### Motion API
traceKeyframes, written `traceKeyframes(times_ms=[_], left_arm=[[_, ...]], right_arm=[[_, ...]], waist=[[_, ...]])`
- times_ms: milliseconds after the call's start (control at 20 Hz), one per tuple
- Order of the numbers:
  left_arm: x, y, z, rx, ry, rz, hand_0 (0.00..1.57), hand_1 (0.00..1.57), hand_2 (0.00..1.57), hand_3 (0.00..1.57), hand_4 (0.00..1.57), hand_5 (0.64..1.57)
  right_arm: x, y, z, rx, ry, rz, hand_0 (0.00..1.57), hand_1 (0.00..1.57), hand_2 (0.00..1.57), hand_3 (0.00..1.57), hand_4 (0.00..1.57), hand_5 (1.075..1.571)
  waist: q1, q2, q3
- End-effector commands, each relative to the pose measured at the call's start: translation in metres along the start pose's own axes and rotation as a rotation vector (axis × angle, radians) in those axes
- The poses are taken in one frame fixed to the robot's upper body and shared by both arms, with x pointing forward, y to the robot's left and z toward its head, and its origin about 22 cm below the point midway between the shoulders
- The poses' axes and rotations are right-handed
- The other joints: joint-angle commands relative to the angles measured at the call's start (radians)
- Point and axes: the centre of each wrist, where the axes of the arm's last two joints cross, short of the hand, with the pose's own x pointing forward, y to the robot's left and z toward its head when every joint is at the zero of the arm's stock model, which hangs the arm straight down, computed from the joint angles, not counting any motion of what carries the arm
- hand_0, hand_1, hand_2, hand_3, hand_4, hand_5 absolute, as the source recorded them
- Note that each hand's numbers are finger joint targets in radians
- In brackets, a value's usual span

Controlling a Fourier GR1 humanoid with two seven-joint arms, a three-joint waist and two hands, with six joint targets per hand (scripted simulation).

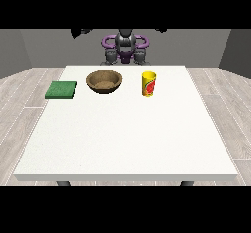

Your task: Pick the cup and pour the ball into the bowl, then pick the bowl and place it on the pad

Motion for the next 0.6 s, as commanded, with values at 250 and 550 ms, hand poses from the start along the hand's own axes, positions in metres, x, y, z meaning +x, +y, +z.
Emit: traceKeyframes(times_ms=[250,550], left_arm=[[0.046,-0.015,-0.029,-0.038,-0.237,-0.041,0.00,0.00,0.00,0.00,0.00,1.453],[0.034,-0.007,-0.058,-0.014,-0.324,-0.154,0.00,0.00,0.00,0.00,0.00,1.335]], right_arm=[[0.007,0.026,-0.012,0.012,-0.184,-0.023,0.00,0.00,0.00,0.00,0.00,1.566],[0.038,0.023,-0.049,0.072,-0.253,-0.045,0.00,0.00,0.00,0.00,0.00,1.566]], waist=[[-0.005,0.209,-0.0012],[-0.018,0.358,-0.0014]])
